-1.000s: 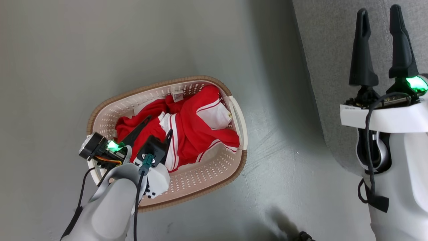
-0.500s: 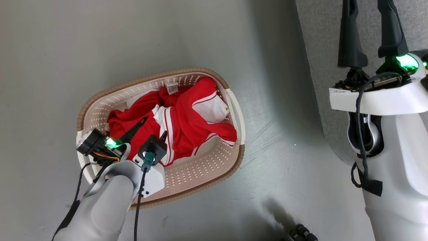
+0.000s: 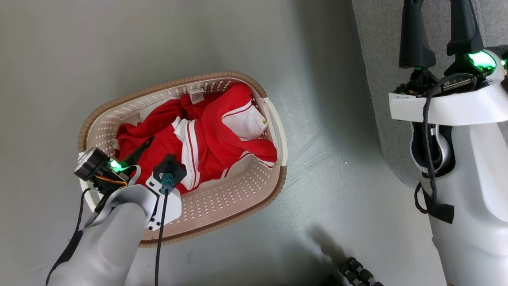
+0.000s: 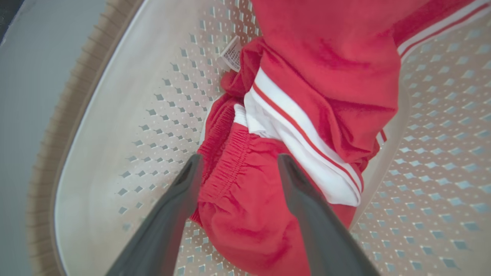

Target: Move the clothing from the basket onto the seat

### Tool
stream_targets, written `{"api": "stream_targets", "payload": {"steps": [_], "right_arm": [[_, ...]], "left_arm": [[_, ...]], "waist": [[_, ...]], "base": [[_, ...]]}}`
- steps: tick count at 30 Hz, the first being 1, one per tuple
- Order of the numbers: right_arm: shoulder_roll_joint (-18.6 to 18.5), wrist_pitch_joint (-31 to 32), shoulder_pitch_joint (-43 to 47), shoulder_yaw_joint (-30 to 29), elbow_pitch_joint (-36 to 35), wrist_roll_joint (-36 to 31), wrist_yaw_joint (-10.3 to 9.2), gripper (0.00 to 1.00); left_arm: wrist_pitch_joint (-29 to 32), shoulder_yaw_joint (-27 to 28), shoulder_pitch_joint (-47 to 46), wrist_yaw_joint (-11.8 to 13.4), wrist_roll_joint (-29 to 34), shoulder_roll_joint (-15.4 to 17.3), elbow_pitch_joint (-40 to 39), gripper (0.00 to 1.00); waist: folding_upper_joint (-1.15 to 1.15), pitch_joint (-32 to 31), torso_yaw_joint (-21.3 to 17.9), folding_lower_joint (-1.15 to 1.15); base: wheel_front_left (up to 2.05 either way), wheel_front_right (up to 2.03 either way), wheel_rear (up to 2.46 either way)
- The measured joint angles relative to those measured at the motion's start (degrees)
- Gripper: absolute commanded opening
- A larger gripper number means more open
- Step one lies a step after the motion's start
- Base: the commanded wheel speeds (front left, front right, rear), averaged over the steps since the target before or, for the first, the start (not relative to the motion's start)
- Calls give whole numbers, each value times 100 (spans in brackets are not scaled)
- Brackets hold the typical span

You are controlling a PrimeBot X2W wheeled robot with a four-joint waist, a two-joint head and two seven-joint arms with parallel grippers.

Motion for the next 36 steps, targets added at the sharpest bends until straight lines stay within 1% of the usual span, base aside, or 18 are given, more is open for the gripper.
{"api": "stream_targets", "payload": {"steps": [4,10,20,24,34,35,36], "right_arm": [[0,0,-34,4,14,83,0,100],[0,0,-110,-3,44,203,0,100],[0,0,-127,38,62,278,0,100],[0,0,-193,49,66,310,0,100],[0,0,-228,85,66,379,0,100],[1,0,-228,97,66,389,0,100],[1,0,-229,104,65,400,0,100]], "left_arm": [[127,-57,-111,54,102,26,118,100],[236,-120,-315,247,253,33,223,100],[582,-238,-441,252,374,44,514,100],[762,-309,-488,383,504,25,611,100],[1113,-422,-703,600,695,-22,851,100],[1122,-416,-704,600,692,-5,880,91],[1120,-413,-707,599,691,21,909,72]], "waist": [[0,70,-38,0],[0,151,-113,0],[0,229,-232,0],[0,243,-274,0],[0,296,-358,0],[0,303,-366,0],[0,312,-375,0]], "base": [[0,0,0],[0,0,0],[0,0,0],[0,0,0],[0,0,0],[0,0,0],[0,0,0]]}}
